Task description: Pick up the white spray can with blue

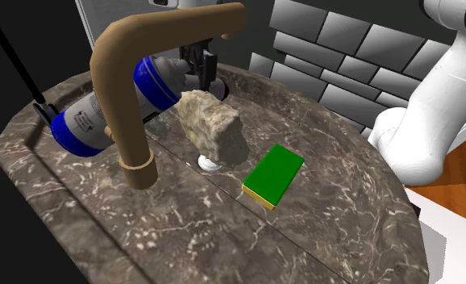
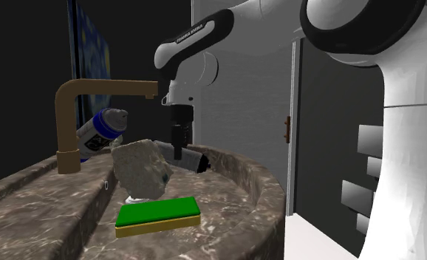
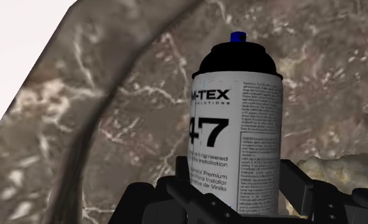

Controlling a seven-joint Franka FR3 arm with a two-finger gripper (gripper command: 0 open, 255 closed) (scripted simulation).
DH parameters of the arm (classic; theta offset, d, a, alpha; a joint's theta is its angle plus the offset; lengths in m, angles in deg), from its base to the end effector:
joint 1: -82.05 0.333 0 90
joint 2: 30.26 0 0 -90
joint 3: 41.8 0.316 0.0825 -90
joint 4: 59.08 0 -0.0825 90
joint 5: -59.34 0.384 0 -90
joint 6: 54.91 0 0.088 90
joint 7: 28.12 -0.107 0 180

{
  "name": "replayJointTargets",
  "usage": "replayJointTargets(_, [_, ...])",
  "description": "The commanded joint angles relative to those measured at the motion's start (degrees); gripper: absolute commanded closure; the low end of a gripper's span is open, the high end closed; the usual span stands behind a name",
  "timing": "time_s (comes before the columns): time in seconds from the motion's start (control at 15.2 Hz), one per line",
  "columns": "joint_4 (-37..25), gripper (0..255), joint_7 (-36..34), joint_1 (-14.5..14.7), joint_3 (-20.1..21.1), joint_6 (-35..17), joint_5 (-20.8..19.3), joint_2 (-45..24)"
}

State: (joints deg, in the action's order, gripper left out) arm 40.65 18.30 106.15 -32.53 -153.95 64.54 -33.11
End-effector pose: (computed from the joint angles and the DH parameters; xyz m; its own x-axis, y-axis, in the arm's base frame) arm 0.4741 0.3202 0.5300 0.1953 0.9804 0.0272 0.9752 -0.1912 -0.1113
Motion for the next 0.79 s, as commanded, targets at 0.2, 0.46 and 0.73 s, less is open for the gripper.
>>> replayJointTargets(0.2, [-4.11,255,-0.42,0.03,0.03,3.82,-0.09,-0.26])
replayJointTargets(0.46, [-7.64,255,-0.72,0.04,0.04,6.99,-0.16,-0.61])
replayJointTargets(0.73, [-9.66,255,-0.89,0.05,0.05,8.72,-0.21,-0.90])
